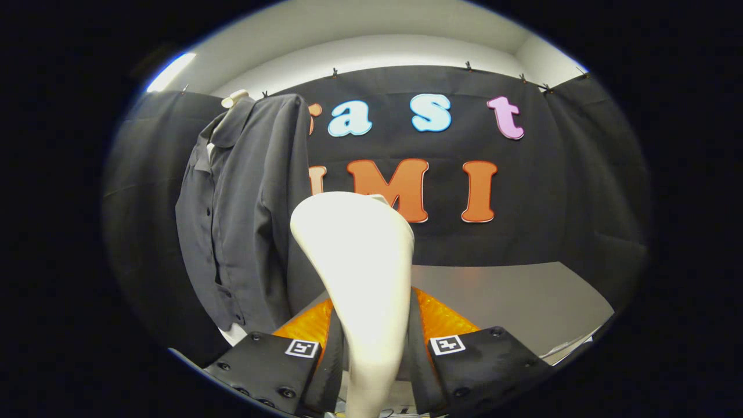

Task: Iron the clothes twice with a garment steamer, once on the left side and once on the right side.

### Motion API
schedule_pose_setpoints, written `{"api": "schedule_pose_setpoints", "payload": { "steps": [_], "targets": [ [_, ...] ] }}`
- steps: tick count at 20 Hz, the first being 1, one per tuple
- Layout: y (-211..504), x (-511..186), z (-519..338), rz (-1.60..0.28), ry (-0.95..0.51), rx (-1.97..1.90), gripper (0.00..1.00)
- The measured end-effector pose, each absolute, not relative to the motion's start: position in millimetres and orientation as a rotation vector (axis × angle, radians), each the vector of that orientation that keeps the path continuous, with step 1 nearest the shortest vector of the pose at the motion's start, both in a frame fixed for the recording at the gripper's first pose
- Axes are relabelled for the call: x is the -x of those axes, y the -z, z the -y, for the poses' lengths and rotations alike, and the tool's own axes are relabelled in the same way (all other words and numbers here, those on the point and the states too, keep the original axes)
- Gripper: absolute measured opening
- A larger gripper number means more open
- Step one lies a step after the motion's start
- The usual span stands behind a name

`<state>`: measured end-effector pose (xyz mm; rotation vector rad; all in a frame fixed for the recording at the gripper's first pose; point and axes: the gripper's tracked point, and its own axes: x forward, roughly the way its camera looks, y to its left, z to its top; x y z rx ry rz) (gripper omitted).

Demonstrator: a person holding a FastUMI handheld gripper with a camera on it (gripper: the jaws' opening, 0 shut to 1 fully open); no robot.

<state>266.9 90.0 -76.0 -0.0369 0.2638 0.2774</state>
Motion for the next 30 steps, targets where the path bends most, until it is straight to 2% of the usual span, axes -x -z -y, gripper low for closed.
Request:
{"api": "schedule_pose_setpoints", "payload": {
  "steps": [7,17,23,30],
  "targets": [
    [28,-210,-117,-0.071,-0.127,0.06,0.55],
    [16,-131,-224,0.01,0.041,0.127,0.55],
    [14,-116,-291,0.03,0.04,0.142,0.55],
    [16,-149,-340,0.032,0.041,0.157,0.55]
  ]
}}
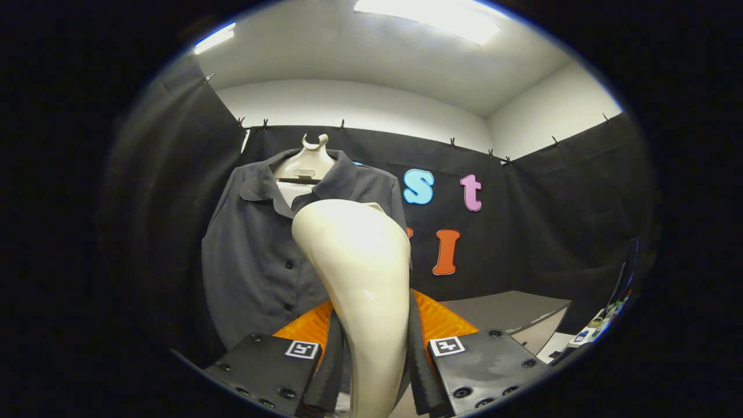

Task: Iron the clothes twice with a garment steamer, once on the left side and once on the right side.

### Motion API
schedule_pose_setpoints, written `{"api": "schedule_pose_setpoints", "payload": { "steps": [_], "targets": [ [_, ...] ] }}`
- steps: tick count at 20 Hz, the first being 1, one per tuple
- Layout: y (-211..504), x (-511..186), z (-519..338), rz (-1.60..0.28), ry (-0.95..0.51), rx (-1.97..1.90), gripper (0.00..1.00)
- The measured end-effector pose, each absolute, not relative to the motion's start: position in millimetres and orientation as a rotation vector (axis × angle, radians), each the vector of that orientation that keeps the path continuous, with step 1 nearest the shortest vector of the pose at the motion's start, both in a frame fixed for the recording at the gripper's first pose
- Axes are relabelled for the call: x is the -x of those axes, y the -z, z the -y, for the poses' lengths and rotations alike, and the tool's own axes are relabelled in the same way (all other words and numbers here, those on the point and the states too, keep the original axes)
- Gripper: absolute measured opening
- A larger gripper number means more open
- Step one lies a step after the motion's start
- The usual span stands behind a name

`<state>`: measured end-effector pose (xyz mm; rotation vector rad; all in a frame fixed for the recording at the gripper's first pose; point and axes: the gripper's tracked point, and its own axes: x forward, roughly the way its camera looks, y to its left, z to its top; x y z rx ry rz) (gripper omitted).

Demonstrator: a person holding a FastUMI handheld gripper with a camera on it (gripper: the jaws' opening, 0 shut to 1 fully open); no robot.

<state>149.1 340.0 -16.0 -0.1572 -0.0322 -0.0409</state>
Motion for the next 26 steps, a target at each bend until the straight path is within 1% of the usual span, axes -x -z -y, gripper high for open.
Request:
{"api": "schedule_pose_setpoints", "payload": {
  "steps": [9,15,20,26],
  "targets": [
    [25,-236,-372,0.016,0.093,0.197,0.55],
    [34,-280,-380,-0.003,0.108,0.216,0.55],
    [51,-301,-376,-0.038,0.125,0.205,0.55],
    [58,-302,-376,-0.043,0.139,0.239,0.55]
  ]
}}
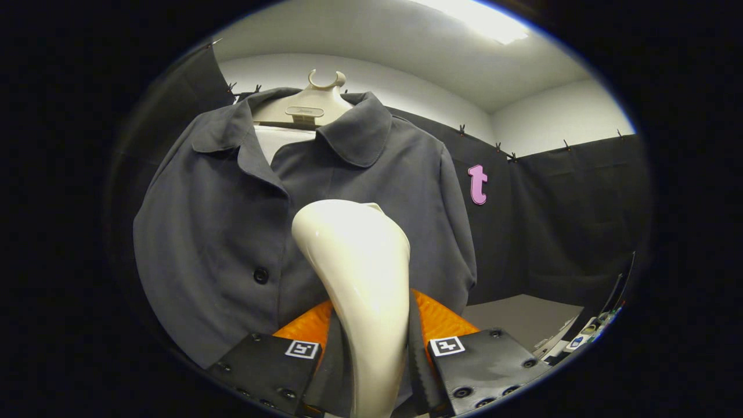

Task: Iron the clothes twice with a garment steamer, once on the left side and once on the right side.

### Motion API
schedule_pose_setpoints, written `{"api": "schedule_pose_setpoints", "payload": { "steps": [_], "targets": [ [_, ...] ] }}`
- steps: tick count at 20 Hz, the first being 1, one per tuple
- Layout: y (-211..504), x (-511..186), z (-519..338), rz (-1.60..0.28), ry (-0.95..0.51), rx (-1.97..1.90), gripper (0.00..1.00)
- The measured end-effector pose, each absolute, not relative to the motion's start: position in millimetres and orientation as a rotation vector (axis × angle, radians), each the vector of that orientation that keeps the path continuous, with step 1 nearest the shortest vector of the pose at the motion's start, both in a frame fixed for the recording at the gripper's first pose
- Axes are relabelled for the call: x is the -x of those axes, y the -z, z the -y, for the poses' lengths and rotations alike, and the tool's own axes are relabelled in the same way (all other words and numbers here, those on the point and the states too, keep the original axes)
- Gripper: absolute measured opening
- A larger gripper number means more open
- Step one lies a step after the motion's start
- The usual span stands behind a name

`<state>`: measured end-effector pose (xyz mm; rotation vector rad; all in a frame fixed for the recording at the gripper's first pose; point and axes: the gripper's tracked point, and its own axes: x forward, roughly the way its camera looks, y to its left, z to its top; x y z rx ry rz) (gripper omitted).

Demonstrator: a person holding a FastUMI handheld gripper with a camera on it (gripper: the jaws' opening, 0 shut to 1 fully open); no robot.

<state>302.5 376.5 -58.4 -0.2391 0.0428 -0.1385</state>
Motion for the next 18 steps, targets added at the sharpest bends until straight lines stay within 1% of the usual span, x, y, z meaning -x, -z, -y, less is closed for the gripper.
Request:
{"api": "schedule_pose_setpoints", "payload": {
  "steps": [7,18],
  "targets": [
    [105,-283,-374,-0.131,0.119,0.229,0.55],
    [187,-251,-344,-0.268,0.157,0.203,0.56]
  ]
}}
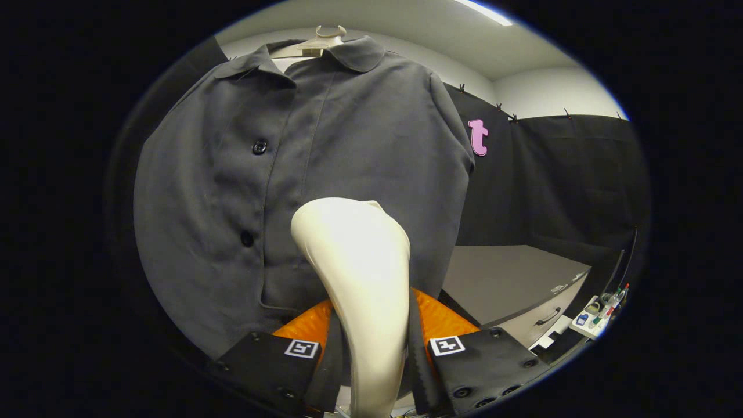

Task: Iron the clothes twice with a garment steamer, once on the left side and once on the right side.

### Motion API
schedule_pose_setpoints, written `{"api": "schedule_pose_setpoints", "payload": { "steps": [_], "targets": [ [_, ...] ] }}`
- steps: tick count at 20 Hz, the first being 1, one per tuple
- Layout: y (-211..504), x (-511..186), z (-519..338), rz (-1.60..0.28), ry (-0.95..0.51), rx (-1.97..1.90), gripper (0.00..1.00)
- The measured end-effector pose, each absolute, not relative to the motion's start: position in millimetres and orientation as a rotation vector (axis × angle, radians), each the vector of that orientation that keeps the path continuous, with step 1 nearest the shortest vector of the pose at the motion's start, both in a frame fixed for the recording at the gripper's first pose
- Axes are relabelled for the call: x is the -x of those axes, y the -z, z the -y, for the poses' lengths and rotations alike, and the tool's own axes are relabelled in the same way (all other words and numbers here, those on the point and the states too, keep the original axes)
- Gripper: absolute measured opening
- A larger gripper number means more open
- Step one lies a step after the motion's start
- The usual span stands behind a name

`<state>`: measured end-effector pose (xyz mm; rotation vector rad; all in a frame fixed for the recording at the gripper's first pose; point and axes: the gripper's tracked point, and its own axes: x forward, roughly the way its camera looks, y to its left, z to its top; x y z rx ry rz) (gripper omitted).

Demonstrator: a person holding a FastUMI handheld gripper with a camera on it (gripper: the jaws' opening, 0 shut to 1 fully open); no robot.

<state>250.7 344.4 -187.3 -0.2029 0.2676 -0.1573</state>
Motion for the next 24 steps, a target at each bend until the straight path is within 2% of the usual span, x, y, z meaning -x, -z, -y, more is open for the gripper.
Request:
{"api": "schedule_pose_setpoints", "payload": {
  "steps": [24],
  "targets": [
    [327,-186,-329,-0.541,0.157,0.231,0.56]
  ]
}}
